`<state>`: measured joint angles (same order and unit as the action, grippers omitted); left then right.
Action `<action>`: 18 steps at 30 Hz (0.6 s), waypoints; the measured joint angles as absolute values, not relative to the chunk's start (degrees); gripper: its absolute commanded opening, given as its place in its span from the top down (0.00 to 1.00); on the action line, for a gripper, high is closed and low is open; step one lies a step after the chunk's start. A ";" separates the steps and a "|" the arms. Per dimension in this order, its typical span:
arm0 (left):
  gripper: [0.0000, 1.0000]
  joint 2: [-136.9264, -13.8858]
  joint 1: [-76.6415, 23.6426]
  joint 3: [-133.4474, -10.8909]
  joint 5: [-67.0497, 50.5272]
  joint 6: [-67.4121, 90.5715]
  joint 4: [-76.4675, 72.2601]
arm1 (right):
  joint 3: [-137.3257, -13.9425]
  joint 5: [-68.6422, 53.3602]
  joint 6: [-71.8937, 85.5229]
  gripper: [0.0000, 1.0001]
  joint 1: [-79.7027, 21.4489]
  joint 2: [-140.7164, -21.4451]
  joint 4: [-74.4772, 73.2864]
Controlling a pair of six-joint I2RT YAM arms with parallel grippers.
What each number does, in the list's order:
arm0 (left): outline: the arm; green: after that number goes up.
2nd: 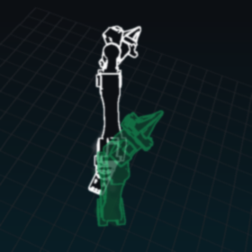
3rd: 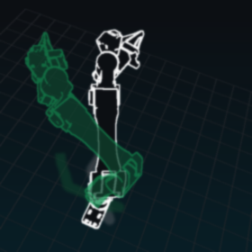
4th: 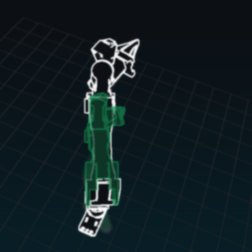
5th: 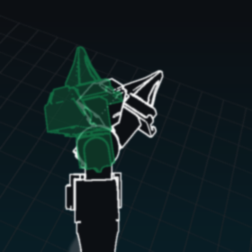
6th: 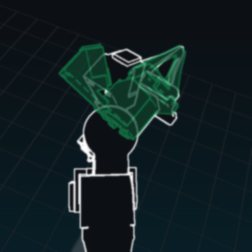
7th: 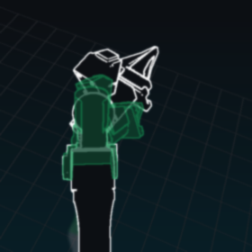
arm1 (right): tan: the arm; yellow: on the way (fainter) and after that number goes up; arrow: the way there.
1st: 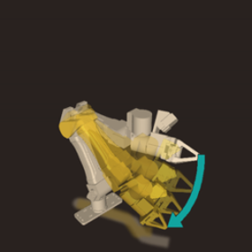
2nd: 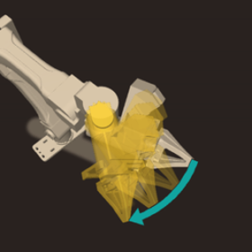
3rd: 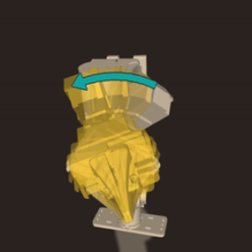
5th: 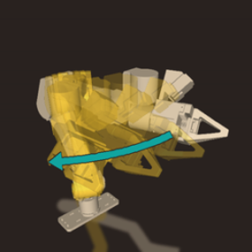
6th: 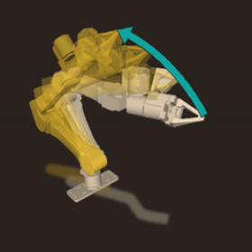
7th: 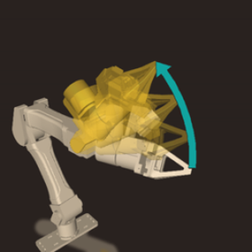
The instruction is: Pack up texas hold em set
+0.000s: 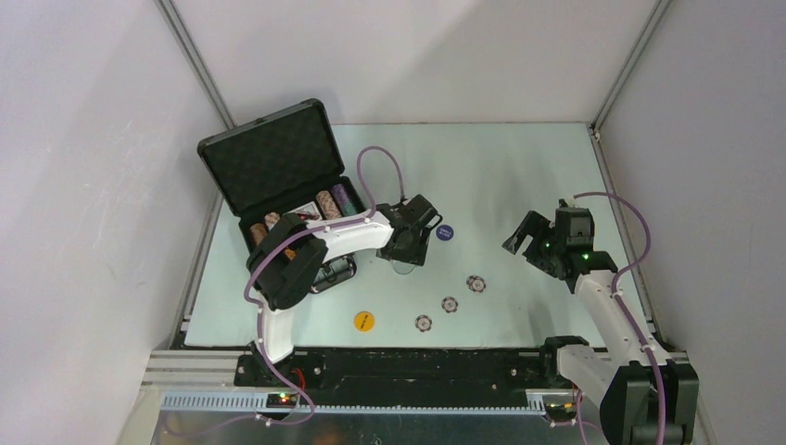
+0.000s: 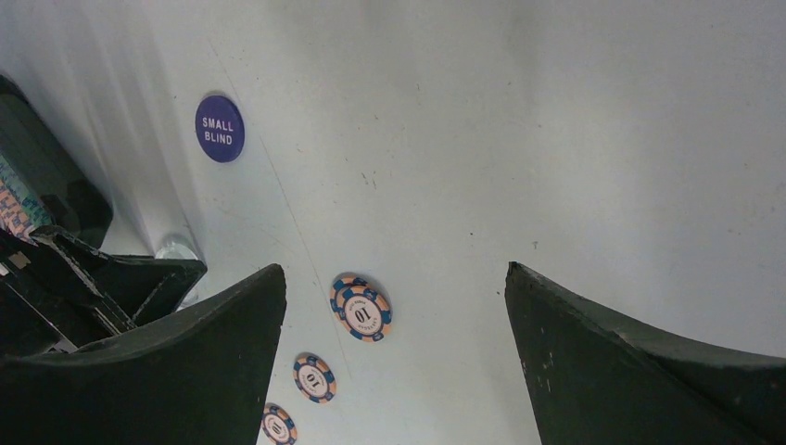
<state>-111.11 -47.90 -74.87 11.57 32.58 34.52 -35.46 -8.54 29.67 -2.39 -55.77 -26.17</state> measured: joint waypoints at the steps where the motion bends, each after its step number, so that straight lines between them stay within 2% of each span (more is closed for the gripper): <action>1: 0.28 -111.13 -47.90 -74.91 11.60 32.58 34.52 | -35.46 -8.56 29.67 0.09 -2.39 -55.77 -26.17; 12: 0.40 -111.37 -48.10 -75.22 11.77 32.53 34.30 | -35.46 -9.50 29.28 0.10 -2.39 -55.77 -25.89; 13: 0.40 -111.39 -48.18 -75.22 11.84 32.53 34.28 | -35.46 -9.54 29.28 0.10 -2.39 -55.77 -25.82; 18: 0.24 -111.39 -48.53 -75.22 11.94 32.45 34.20 | -35.46 -9.58 29.23 0.10 -2.39 -55.77 -25.80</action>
<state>-111.39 -48.53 -75.22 11.94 32.45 34.20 -35.46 -9.58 29.23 -2.39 -55.77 -25.80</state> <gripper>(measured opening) 0.687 0.904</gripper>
